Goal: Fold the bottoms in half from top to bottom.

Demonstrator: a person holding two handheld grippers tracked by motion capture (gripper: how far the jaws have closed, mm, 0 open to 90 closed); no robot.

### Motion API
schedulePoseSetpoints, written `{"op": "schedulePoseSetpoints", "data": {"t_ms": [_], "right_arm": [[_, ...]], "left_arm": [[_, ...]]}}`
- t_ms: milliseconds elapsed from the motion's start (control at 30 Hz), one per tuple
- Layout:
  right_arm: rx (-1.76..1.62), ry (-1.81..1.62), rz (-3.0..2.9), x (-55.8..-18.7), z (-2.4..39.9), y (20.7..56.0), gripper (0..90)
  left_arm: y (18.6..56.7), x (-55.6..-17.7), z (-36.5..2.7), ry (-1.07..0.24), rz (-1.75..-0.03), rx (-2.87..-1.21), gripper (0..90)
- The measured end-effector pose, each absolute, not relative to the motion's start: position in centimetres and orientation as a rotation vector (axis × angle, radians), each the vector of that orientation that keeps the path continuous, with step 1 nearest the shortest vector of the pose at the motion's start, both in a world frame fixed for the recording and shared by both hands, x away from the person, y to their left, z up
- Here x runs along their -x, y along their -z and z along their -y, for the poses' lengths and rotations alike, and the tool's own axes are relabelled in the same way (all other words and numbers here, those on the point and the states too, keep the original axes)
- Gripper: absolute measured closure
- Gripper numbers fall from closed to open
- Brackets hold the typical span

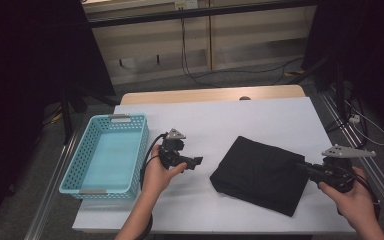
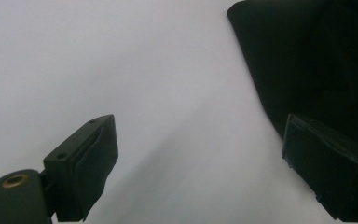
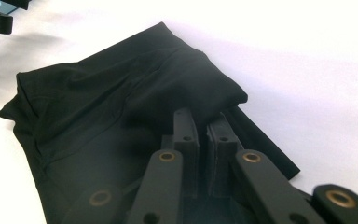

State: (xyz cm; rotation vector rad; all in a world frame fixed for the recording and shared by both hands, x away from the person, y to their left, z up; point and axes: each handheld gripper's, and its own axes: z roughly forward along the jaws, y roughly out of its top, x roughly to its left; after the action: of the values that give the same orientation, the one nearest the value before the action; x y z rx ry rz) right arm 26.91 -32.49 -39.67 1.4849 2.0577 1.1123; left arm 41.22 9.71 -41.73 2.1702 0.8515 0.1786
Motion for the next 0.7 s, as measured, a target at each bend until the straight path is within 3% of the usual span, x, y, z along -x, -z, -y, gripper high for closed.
{"op": "schedulePoseSetpoints", "data": {"t_ms": [267,300,333,367,400,700], "right_arm": [[-1.505,-1.091,-2.043,-26.4,33.2,39.7,85.0],[-1.517,-1.078,-2.025,-26.4,33.5,39.8,79.3],[-1.517,-1.078,-2.025,-26.4,33.5,39.8,79.3],[-1.523,-1.079,-2.011,-26.4,33.5,39.8,65.3],[-1.522,-1.072,-1.999,-26.5,33.5,39.8,60.0],[-1.478,-1.005,-1.995,-27.6,32.9,40.5,55.9]], "left_arm": [[41.8,-41.4,-9.4,-0.179,-0.850,-2.166,10.5],[41.8,-41.4,-9.3,-0.179,-0.844,-2.172,10.5],[41.8,-41.4,-9.3,-0.179,-0.844,-2.172,10.5],[41.9,-41.3,-9.1,-0.181,-0.848,-2.166,10.5],[41.9,-41.4,-9.1,-0.179,-0.847,-2.167,10.5],[42.1,-41.2,-8.8,-0.176,-0.840,-2.182,10.5]]}}
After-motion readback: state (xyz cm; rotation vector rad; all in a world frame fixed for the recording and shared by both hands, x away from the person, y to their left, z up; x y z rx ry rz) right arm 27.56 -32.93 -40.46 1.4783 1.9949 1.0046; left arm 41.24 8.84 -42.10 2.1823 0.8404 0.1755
